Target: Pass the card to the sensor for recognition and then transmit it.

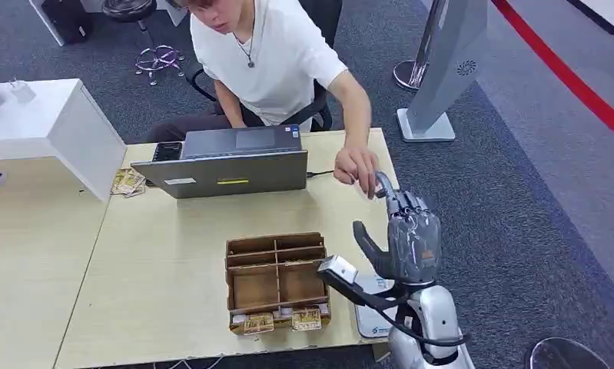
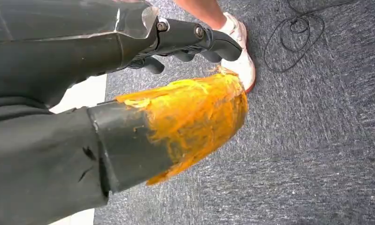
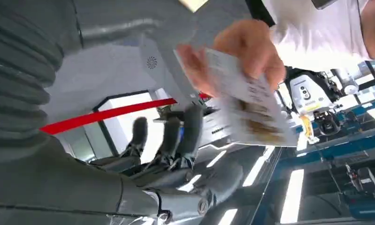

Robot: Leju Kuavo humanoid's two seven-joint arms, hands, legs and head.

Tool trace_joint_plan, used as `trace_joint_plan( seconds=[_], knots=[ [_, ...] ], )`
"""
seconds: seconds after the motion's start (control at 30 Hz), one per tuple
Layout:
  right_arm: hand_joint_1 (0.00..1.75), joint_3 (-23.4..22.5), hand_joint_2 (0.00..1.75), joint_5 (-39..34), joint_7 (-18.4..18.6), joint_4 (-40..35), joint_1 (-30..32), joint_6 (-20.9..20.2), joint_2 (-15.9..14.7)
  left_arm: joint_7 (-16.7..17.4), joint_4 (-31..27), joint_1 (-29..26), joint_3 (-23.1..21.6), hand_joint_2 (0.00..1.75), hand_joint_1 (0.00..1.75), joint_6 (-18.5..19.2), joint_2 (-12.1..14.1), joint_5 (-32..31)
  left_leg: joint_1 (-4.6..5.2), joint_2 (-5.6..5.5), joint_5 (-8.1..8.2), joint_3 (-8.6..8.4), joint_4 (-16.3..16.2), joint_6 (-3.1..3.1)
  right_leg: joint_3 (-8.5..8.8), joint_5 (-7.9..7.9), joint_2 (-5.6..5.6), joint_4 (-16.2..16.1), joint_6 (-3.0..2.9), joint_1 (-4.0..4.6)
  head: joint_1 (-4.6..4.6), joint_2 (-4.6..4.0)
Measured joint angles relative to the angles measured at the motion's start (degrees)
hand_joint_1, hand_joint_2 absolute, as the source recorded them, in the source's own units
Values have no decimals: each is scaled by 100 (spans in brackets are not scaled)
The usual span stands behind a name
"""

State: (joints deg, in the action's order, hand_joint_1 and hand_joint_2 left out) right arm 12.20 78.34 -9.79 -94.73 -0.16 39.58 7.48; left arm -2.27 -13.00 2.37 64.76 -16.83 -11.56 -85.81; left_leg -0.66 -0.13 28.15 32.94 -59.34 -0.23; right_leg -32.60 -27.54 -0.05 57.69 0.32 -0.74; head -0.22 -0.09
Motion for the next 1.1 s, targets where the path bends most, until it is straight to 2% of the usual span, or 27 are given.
trace_joint_plan(
  seconds=[0.17,0.37,0.53,0.67,1.1],
  knots=[
    [0,-13,0,-232,-147,-39,25,0,63,0,0,0,0,0,0,-2,0,4,0,0,0,0,0,0,-1,0,0,0,0,0,0,0],
    [0,-28,0,-1725,-538,-52,129,0,142,0,0,-2,0,0,0,-28,-4,39,0,0,0,0,0,0,-1,0,0,0,0,0,0,0],
    [0,-44,0,-2639,-1122,-171,315,2,238,2,0,-5,0,0,0,-57,-9,48,0,0,0,0,0,0,-1,-1,0,0,0,0,0,0],
    [0,-48,0,-3213,-1340,-335,473,2,284,2,0,-6,0,0,0,-68,-9,77,0,0,0,1,0,0,-2,-1,0,0,0,0,0,0],
    [0,-135,0,-3976,-1864,-970,1112,4,363,72,0,-9,61,0,0,-168,-9,149,0,1,1,2,1,0,-3,-5,0,0,-3,0,0,0]
  ],
)
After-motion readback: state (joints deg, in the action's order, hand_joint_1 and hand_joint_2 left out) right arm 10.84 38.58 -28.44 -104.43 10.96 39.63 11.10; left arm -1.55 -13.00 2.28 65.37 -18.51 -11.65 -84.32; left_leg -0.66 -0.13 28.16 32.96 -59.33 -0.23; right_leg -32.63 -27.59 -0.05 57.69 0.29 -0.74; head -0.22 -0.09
